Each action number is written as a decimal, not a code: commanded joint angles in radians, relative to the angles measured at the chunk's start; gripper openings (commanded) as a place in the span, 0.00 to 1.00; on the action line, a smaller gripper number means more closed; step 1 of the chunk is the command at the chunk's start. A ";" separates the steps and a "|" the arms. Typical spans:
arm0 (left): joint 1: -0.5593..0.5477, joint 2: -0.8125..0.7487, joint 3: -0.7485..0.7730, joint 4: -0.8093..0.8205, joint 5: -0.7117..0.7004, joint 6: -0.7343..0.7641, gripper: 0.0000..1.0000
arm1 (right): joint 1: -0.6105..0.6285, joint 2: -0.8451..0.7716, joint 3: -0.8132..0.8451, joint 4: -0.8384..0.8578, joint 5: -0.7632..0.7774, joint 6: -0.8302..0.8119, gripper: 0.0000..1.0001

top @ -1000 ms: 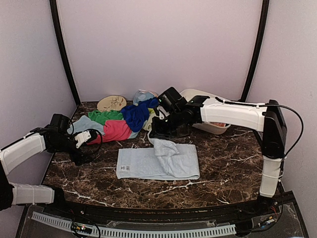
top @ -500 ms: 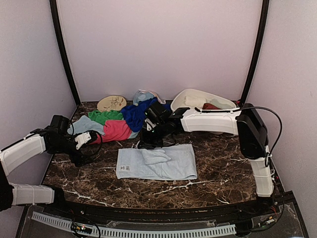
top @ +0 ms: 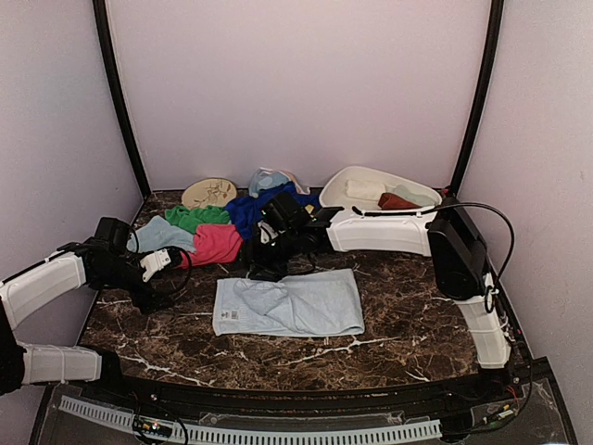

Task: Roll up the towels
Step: Fold the towel at the center of the board.

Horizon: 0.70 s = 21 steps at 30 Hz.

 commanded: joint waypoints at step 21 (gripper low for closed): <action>0.012 0.002 0.034 -0.018 0.015 -0.032 0.89 | -0.014 -0.206 -0.346 0.050 0.003 -0.234 0.69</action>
